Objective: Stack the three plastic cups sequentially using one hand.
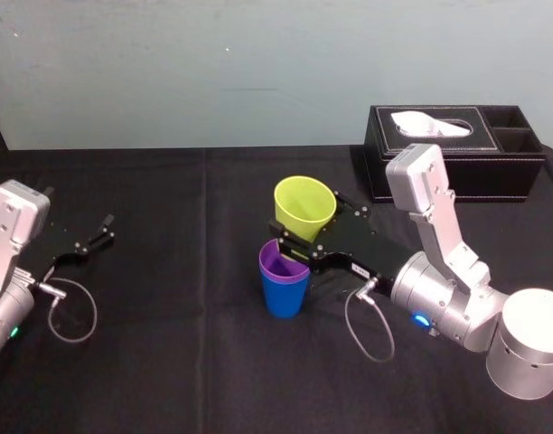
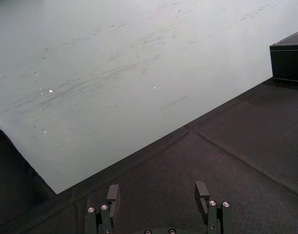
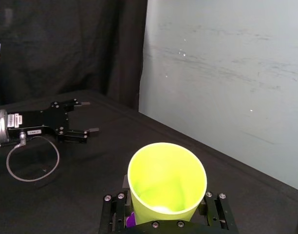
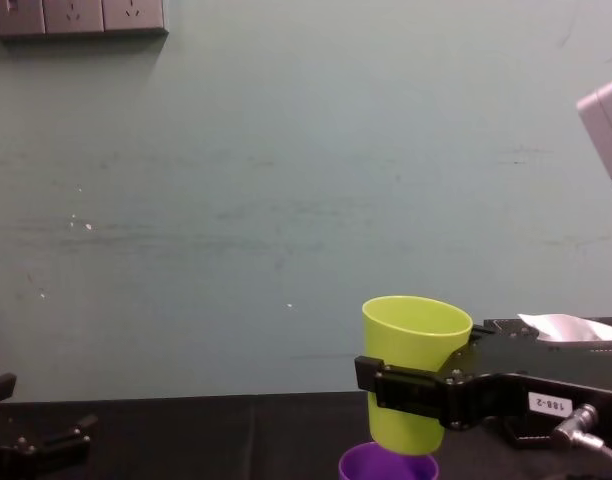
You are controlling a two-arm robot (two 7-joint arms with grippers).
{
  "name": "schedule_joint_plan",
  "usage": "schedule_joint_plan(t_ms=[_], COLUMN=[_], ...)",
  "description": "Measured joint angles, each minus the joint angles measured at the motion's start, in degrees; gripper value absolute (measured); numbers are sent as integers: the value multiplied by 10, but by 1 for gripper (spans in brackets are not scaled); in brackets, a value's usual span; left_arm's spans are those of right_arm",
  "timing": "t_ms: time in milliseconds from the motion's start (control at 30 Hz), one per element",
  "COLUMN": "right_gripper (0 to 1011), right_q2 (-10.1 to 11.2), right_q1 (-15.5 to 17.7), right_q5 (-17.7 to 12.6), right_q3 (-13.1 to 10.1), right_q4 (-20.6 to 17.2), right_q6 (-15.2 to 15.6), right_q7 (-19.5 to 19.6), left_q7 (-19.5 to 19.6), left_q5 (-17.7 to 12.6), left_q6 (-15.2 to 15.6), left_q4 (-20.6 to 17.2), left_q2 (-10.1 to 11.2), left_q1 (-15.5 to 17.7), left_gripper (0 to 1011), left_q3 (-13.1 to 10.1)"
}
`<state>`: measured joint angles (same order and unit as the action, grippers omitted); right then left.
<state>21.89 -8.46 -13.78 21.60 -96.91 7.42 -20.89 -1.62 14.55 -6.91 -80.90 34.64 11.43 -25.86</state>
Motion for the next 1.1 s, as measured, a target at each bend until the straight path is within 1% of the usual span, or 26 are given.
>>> schedule_joint_plan(t_ms=[400,1100], right_gripper=[735,735], right_q2=[-1,-8], right_q1=[-1,-12], right_q5=[4,15], right_q3=[9,18], right_q4=[4,23], right_q6=[0,1], right_q7=[-3,-3], left_q7=[0,0], left_q5=[0,0], left_q6=[0,0], left_q4=[0,0], left_q2=[0,0], left_q1=[0,0], left_gripper=[1010,1010], left_q3=[0,0])
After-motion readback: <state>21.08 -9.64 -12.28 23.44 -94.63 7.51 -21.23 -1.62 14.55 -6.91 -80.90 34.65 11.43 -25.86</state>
